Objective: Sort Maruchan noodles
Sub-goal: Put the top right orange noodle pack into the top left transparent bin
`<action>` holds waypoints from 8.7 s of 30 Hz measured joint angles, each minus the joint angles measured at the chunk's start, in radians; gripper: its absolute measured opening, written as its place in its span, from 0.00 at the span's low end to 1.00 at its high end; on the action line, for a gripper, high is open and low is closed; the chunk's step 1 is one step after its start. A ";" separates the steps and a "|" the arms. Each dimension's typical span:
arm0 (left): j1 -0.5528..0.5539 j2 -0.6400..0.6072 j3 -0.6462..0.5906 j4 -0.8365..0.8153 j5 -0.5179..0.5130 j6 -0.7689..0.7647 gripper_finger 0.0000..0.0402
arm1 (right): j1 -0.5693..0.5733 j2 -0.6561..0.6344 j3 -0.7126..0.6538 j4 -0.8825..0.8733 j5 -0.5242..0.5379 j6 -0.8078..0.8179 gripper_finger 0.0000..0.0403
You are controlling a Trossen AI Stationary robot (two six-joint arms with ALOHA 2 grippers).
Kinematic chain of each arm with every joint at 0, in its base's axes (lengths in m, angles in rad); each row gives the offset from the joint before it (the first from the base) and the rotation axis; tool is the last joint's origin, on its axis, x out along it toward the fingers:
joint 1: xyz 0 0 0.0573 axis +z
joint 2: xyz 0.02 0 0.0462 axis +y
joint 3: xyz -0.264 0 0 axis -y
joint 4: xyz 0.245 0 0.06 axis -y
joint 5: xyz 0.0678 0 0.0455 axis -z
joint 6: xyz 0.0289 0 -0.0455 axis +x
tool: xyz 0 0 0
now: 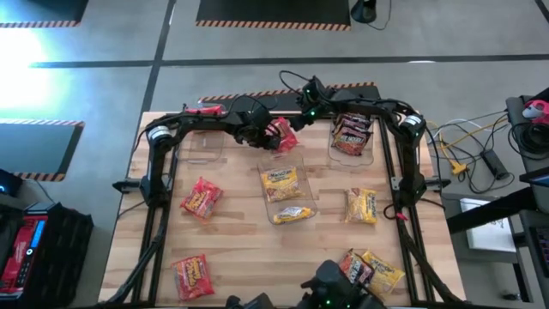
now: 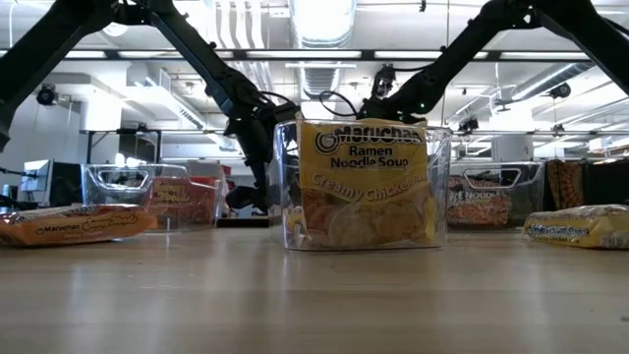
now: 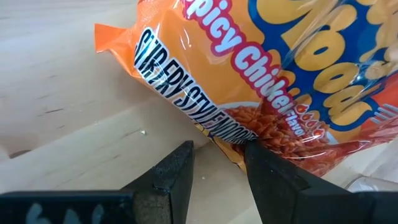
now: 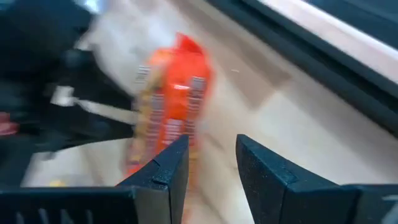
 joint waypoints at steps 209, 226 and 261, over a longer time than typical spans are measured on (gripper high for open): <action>0.002 -0.356 0.005 0.170 0.112 0.857 0.25 | 0.197 -0.045 0.464 -0.547 0.312 -1.052 0.33; 0.014 -0.355 0.005 0.167 0.110 0.856 0.26 | 0.199 -0.053 0.464 -0.576 0.337 -0.961 0.37; 0.159 -0.434 0.004 0.431 0.086 0.577 0.26 | -0.002 -0.151 0.304 -0.373 -0.216 -0.500 0.44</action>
